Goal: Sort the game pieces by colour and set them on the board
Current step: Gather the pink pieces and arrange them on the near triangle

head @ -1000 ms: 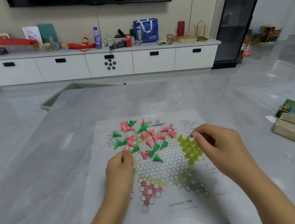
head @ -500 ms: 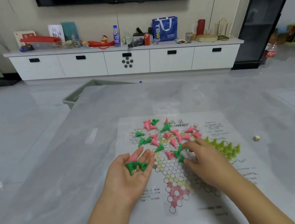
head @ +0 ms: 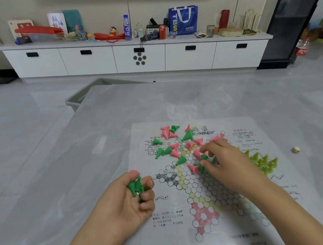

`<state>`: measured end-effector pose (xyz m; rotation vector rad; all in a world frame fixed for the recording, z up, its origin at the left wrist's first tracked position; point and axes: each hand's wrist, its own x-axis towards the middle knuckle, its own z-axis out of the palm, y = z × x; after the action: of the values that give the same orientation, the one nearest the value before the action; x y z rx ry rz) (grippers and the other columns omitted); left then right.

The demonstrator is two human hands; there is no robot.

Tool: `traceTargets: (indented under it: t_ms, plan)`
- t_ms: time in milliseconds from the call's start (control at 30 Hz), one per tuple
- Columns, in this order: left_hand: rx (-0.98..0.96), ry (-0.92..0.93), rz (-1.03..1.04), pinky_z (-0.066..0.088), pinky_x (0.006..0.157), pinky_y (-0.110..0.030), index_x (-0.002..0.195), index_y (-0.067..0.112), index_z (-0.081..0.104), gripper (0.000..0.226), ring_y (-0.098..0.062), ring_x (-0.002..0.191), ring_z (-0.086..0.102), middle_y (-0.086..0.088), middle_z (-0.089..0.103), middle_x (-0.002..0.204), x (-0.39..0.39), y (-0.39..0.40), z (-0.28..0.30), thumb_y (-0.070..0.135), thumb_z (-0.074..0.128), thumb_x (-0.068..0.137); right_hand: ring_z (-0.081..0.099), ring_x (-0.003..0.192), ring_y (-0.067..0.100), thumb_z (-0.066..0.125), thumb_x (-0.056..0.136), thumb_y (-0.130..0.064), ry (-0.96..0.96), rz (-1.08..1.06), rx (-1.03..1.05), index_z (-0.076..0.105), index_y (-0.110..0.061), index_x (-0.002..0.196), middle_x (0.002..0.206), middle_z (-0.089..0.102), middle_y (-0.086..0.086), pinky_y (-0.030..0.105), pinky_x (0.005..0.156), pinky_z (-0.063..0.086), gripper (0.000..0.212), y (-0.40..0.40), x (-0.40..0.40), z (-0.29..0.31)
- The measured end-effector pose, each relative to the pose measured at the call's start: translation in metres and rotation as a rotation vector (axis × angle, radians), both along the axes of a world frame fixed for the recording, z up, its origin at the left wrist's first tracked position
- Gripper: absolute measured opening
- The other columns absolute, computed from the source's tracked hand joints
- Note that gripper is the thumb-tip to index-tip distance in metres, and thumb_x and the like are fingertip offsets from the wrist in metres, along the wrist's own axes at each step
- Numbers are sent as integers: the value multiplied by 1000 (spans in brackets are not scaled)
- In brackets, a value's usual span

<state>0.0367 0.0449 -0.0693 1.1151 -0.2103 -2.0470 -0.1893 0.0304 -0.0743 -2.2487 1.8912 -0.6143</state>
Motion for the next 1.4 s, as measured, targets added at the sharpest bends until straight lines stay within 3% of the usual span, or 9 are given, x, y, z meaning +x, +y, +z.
traceTargets:
  t_ms: [267, 433, 500, 667, 833, 967, 1033, 1167, 1400]
  plan:
    - [-124, -189, 127, 45, 39, -18, 81, 3, 56, 10, -18, 45, 51, -11, 56, 59, 0, -2, 4, 12, 51, 83, 43, 85, 5, 55, 86, -41, 104, 74, 88, 49, -28, 120, 113, 46, -8, 18, 69, 39, 37, 5, 10, -8]
    - [-647, -1038, 63, 36, 42, -23, 83, 22, 57, 16, -10, 46, 44, 0, 51, 65, 4, -13, -2, 11, 46, 90, 42, 91, 10, 51, 89, -37, 145, 46, -31, 55, -25, 112, 105, 48, -7, 20, 65, 37, 27, 2, 22, -12]
    - [-862, -1236, 12, 36, 45, -24, 83, 25, 55, 11, -8, 48, 43, 6, 49, 67, 0, -18, -7, 19, 49, 90, 44, 95, 12, 51, 89, -36, 122, 38, -66, 58, -24, 109, 104, 50, -7, 20, 67, 38, 25, 1, 27, -14]
    - [-1097, -1447, -188, 32, 65, -7, 107, 18, 57, 21, -6, 72, 46, 5, 48, 100, -11, -36, -21, 11, 49, 90, 42, 95, 11, 55, 86, -27, -31, -45, -194, 63, -18, 101, 100, 54, -7, 21, 77, 35, 20, -5, 22, -11]
    - [-1042, -1703, -381, 23, 109, -33, 131, 30, 44, 44, -16, 135, 26, 4, 30, 147, -5, -38, -22, 32, 54, 87, 39, 100, 10, 51, 88, -28, -90, -118, -117, 60, -18, 107, 113, 54, -3, 26, 88, 36, 23, -29, 19, 0]
    - [-1027, -1645, -182, 32, 77, -23, 111, 28, 54, 24, -13, 104, 47, 5, 52, 119, 2, -20, -9, 34, 48, 88, 40, 119, 21, 42, 92, -33, 179, 12, 132, 49, -22, 124, 130, 48, 2, 35, 102, 36, 35, -45, 25, 4]
    - [-968, -1692, -239, 32, 67, -25, 107, 31, 50, 21, -11, 87, 50, 10, 45, 106, 5, -5, -8, 39, 44, 89, 35, 125, 22, 39, 93, -36, 240, 62, 212, 42, -27, 131, 135, 44, 2, 40, 104, 33, 40, -47, 27, 5]
    - [-996, -1723, -482, 36, 67, -22, 113, 34, 37, 24, -8, 90, 45, 9, 32, 108, 1, 11, -15, 40, 43, 90, 36, 120, 19, 41, 93, -33, 251, 181, 255, 44, -29, 130, 128, 47, 0, 38, 103, 36, 37, -50, 32, 6]
    - [-996, -1817, -510, 46, 73, -27, 113, 21, 40, 23, -15, 101, 48, 1, 40, 118, -10, -2, -19, 34, 38, 94, 42, 116, 16, 54, 86, -37, 248, 279, 237, 36, -31, 135, 132, 42, -1, 33, 100, 39, 52, -61, 35, 4]
